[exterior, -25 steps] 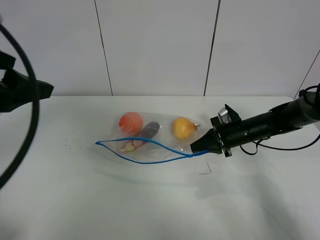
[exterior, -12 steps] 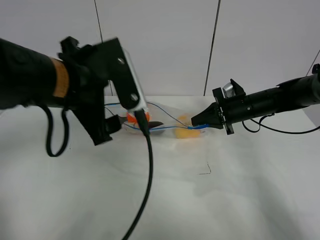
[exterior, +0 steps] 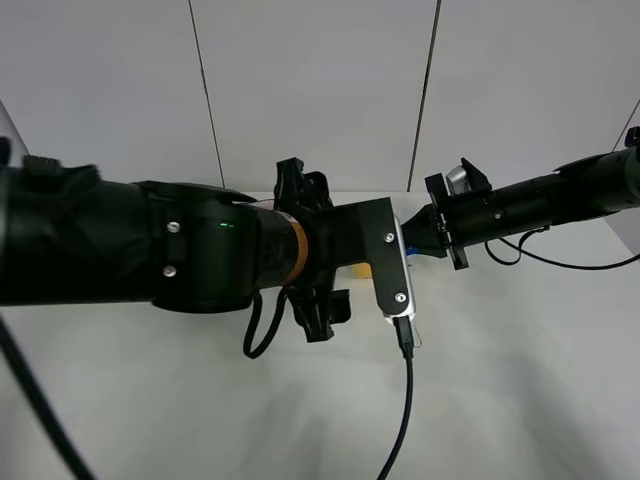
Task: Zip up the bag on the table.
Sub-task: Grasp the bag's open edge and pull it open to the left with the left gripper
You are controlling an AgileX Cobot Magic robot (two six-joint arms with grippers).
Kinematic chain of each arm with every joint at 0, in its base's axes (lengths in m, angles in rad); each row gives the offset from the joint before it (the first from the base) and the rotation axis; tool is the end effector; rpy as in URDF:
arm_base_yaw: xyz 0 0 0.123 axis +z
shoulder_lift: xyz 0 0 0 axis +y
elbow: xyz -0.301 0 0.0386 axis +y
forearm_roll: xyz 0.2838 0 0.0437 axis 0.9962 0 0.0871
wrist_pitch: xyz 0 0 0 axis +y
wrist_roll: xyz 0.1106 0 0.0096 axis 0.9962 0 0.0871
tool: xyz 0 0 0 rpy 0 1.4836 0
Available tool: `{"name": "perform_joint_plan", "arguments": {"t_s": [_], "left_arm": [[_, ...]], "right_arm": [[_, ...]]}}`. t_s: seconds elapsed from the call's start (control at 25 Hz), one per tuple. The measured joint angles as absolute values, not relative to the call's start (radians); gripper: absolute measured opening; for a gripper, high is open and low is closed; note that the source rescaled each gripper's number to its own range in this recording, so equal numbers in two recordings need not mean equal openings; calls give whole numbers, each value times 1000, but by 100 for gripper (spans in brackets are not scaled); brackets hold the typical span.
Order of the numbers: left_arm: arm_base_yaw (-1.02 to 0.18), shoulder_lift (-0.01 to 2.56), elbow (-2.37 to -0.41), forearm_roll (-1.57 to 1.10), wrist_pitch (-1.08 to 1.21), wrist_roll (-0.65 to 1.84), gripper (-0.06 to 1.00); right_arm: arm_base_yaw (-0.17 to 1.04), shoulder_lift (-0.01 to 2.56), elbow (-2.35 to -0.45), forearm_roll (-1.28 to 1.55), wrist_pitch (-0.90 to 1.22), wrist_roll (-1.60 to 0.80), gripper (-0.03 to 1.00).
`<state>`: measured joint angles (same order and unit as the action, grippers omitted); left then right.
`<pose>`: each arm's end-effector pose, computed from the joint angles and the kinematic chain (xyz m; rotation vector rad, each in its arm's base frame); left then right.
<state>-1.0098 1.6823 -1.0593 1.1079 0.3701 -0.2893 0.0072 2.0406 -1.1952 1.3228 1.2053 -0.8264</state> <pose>0.2473 -0.3260 0.2195 1.6470 1.5262 0.2570 0.4022 0.1034 0.1448 -0.0426 2.5344 1.6232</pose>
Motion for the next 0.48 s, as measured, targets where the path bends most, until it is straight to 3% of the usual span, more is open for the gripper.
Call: {"name": "perform_joint_plan", "arguments": {"t_s": [0.48], "left_arm": [[-1023, 1922, -1219, 1316, 369, -348, 94]], "right_arm": [[7, 2041, -1195, 1323, 1205, -819, 0]]}}
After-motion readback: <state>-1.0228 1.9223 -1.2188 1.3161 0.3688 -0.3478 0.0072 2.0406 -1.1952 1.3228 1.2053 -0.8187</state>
